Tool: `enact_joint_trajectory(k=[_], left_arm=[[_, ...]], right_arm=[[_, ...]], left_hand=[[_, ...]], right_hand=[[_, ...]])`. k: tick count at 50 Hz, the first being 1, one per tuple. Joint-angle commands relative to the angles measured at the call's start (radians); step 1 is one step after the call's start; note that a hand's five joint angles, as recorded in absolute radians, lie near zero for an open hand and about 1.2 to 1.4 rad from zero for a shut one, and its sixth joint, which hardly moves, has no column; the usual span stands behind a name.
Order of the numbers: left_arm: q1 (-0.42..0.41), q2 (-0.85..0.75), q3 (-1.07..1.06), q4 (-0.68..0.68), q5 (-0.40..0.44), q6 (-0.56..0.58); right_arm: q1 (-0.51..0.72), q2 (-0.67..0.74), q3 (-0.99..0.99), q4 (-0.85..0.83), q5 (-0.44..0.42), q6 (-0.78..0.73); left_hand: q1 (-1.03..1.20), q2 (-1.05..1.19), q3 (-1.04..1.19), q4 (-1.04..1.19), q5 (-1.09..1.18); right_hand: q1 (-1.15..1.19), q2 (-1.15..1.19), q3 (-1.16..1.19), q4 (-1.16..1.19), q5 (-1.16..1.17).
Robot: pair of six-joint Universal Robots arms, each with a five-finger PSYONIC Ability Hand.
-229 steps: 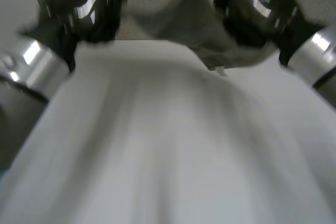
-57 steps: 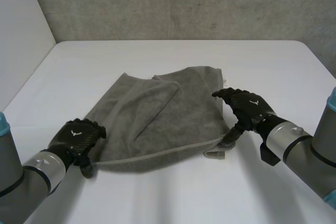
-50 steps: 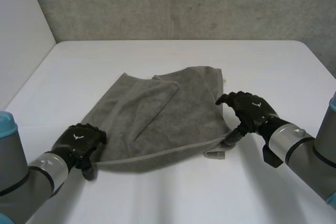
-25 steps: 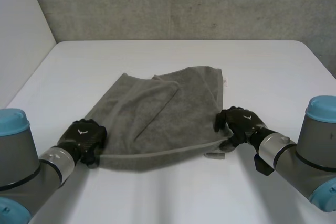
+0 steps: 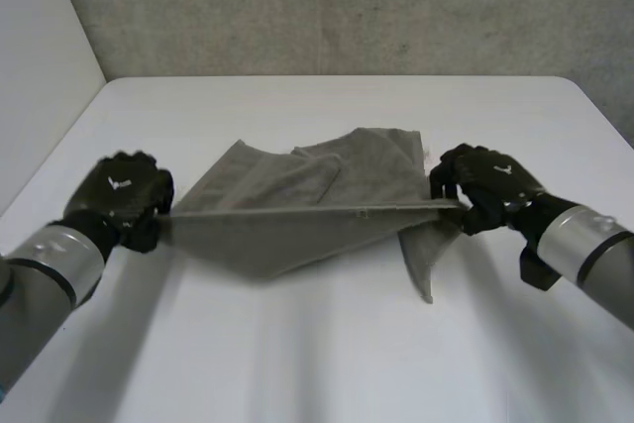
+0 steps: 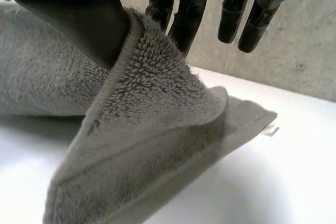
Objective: Fold the towel.
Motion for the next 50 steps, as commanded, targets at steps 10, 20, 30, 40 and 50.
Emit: enact_joint_trajectory(k=[10,20,30,40,50], left_arm=[[0.006,-0.101,0.022,-0.001,-0.001,-0.037],[-0.013,-0.369,0.397,0.006,-0.012,-0.039],[-0.099,-0.334,0.959,0.075,-0.147,-0.115],[-0.091,-0.18,0.823,0.213,-0.053,-0.137],[0.016,-0.216,0.342,0.224,0.025,-0.007]], right_arm=[[0.056,0.101,-0.062,0.083,-0.016,-0.051],[0.105,0.352,-0.539,0.247,0.03,-0.329],[0.155,0.34,-1.218,0.237,0.17,-0.327],[0.162,0.177,-0.914,0.057,0.068,-0.263],[0.158,0.177,-0.571,0.135,-0.039,-0.416]], left_hand=[[0.142,0.081,-0.048,-0.054,0.082],[0.142,0.081,-0.048,-0.054,0.082],[0.142,0.081,-0.048,-0.054,0.082],[0.142,0.081,-0.048,-0.054,0.082],[0.142,0.081,-0.048,-0.054,0.082]], right_hand=[[0.1,0.111,-0.045,-0.075,0.071],[0.1,0.111,-0.045,-0.075,0.071],[0.1,0.111,-0.045,-0.075,0.071],[0.1,0.111,-0.045,-0.075,0.071],[0.1,0.111,-0.045,-0.075,0.071]])
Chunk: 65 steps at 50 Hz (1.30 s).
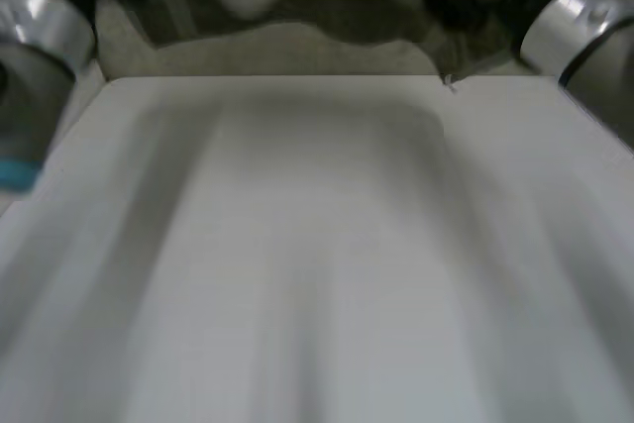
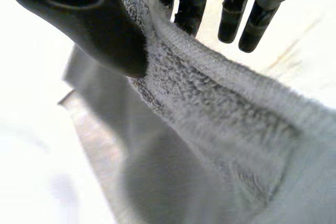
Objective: Fold the towel.
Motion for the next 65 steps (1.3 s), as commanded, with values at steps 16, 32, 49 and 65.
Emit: enact_joint_trajectory(k=[16,32,49,65], left_arm=[[0.043,-0.151,-0.588,0.106,0.065,0.237],[0.046,-0.096,-0.588,0.095,0.056,0.23],[0.048,-0.028,-0.622,0.065,0.053,0.204],[0.046,-0.022,-0.625,0.053,0.056,0.154]], right_arm=[[0.071,0.163,0.593,0.111,-0.02,-0.439],[0.061,-0.011,0.682,0.022,0.112,-0.174],[-0.043,-0.165,0.943,-0.145,0.189,-0.01],[-0.215,-0.309,1.075,-0.13,0.059,-0.024]], left_hand=[[0.141,0.053,-0.048,-0.054,0.069],[0.141,0.053,-0.048,-0.054,0.069],[0.141,0.053,-0.048,-0.054,0.069],[0.141,0.053,-0.048,-0.054,0.069]], right_hand=[[0.098,0.077,-0.045,-0.075,0.061],[-0.784,-0.805,-0.045,-0.075,-0.821],[-0.84,-0.861,-0.045,-0.075,-0.877],[-0.852,-0.873,-0.045,-0.075,-0.889]])
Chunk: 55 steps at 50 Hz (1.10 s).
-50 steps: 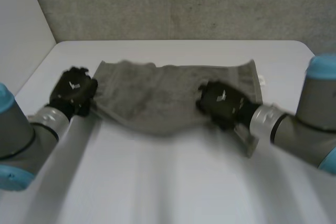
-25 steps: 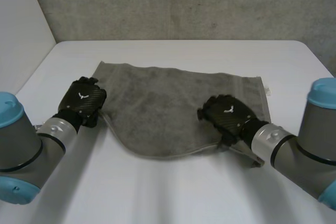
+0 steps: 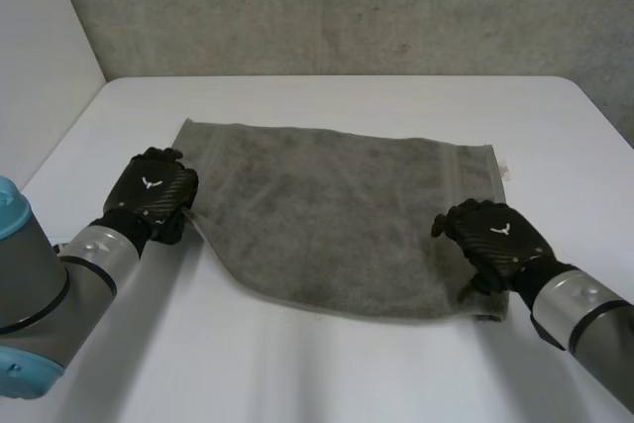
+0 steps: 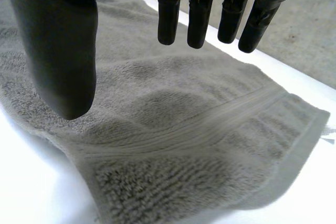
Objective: Fold the towel.
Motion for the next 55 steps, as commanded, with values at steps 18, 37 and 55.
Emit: enact_joint_trajectory(k=[18,37,55], left_arm=[[0.003,0.016,0.003,-0.027,-0.003,-0.025],[0.017,0.014,0.002,-0.027,-0.001,-0.025],[0.02,0.013,0.002,-0.027,-0.001,-0.025]], right_arm=[[-0.192,-0.071,0.127,0.031,-0.114,-0.146],[-0.186,-0.025,0.135,0.022,-0.112,-0.146],[-0.183,0.118,0.072,-0.045,-0.1,-0.13]], left_hand=[[0.141,0.053,-0.048,-0.054,0.069],[0.141,0.053,-0.048,-0.054,0.069],[0.141,0.053,-0.048,-0.054,0.069]], right_hand=[[-0.03,-0.032,-0.045,-0.075,0.004],[-0.018,-0.02,-0.045,-0.075,0.016],[0.208,0.205,-0.045,-0.075,0.242]])
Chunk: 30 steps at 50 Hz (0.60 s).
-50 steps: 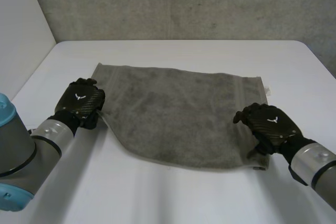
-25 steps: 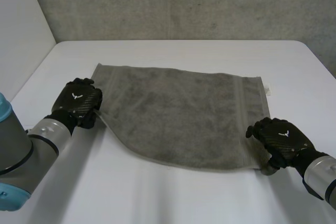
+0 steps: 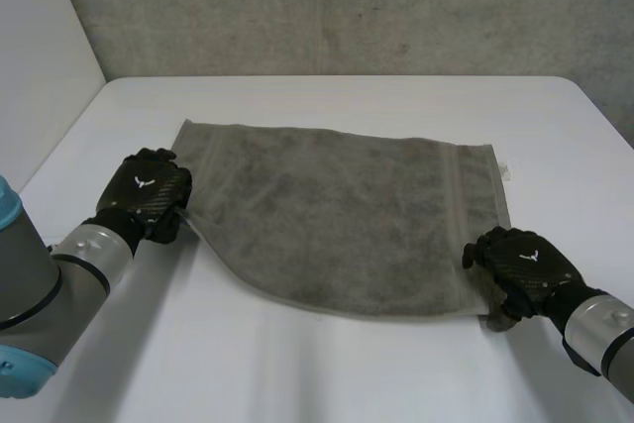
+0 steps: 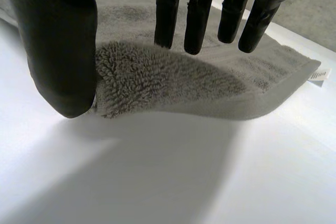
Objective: Fold the towel.
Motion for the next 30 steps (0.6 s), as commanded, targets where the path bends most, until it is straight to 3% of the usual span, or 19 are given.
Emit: enact_joint_trajectory(k=[1,2,4,7,17,20,22,23,24,25,30], left_arm=[[0.001,0.001,0.0,0.0,-0.002,0.0],[0.001,0.001,0.0,0.0,-0.002,0.0],[0.003,0.004,0.002,0.0,-0.002,0.0],[0.007,0.018,0.0,-0.002,-0.003,0.0],[0.012,0.06,-0.003,-0.058,0.0,-0.037],[0.006,0.07,-0.004,-0.081,0.001,-0.081],[0.001,0.081,-0.017,-0.097,0.006,-0.119],[0.001,0.081,-0.017,-0.097,0.006,-0.12],[0.001,0.081,-0.017,-0.097,0.006,-0.12],[-0.002,0.086,-0.024,-0.098,0.008,-0.129],[-0.011,0.086,-0.034,-0.098,0.008,-0.132]], right_arm=[[-0.003,0.073,-0.048,-0.015,0.005,0.004],[-0.003,0.073,-0.048,-0.015,0.005,0.004],[-0.007,0.066,-0.07,-0.015,0.008,0.008],[-0.015,0.042,-0.105,-0.009,0.009,0.048],[-0.049,-0.055,-0.179,0.001,0.002,0.173],[-0.046,-0.061,-0.194,0.011,0.0,0.159],[-0.046,-0.056,-0.2,0.044,-0.004,0.143],[-0.046,-0.056,-0.2,0.044,-0.004,0.143],[-0.043,-0.047,-0.199,0.063,-0.004,0.125],[-0.038,-0.038,-0.194,0.073,0.0,0.101],[-0.03,0.02,-0.186,0.077,-0.004,0.05]], left_hand=[[0.141,0.053,-0.048,-0.054,0.069],[0.141,0.053,-0.048,-0.054,0.069],[0.141,0.053,-0.048,-0.054,0.069],[0.141,0.053,-0.048,-0.054,0.069],[0.141,0.053,-0.048,-0.054,0.069],[0.141,0.053,-0.048,-0.054,0.069],[0.141,0.053,-0.048,-0.054,0.069],[0.141,0.053,-0.048,-0.054,0.069],[0.141,0.053,-0.048,-0.054,0.069],[0.141,0.053,-0.048,-0.054,0.069],[0.141,0.053,-0.048,-0.054,0.069]], right_hand=[[0.235,0.241,-0.045,-0.075,0.231],[0.236,0.242,-0.045,-0.075,0.232],[0.546,0.552,-0.045,-0.075,0.541],[0.723,0.729,-0.045,-0.075,0.718],[0.736,0.741,-0.045,-0.075,0.731],[0.609,0.615,-0.045,-0.075,0.605],[0.14,0.145,-0.045,-0.075,0.135],[0.137,0.142,-0.045,-0.075,0.132],[-0.241,-0.235,-0.045,-0.075,-0.246],[-0.396,-0.39,-0.045,-0.075,-0.401],[-0.396,-0.39,-0.045,-0.075,-0.401]])
